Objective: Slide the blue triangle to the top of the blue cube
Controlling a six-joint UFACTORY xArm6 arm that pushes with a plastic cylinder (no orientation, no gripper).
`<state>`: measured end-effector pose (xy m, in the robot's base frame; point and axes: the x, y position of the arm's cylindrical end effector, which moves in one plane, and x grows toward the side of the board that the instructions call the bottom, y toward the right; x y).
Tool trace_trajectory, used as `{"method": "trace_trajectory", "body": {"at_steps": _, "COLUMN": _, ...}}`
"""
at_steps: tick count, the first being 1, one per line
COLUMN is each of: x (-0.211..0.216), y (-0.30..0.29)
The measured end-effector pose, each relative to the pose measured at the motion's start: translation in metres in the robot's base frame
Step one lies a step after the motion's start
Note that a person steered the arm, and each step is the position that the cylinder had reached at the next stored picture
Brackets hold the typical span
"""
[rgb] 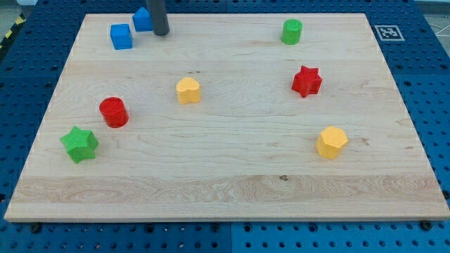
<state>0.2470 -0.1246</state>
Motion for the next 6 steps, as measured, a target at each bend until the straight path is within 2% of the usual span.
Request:
{"method": "trace_trajectory", "body": {"at_steps": 1, "x": -0.02, "y": -0.004}}
{"method": "trace_trajectory", "body": {"at_steps": 2, "x": -0.052, "y": -0.031}}
{"method": "trace_trajectory", "body": {"at_steps": 4, "x": -0.04, "y": -0.074}}
{"method": "trace_trajectory", "body": {"at_steps": 6, "x": -0.055, "y": -0.059}}
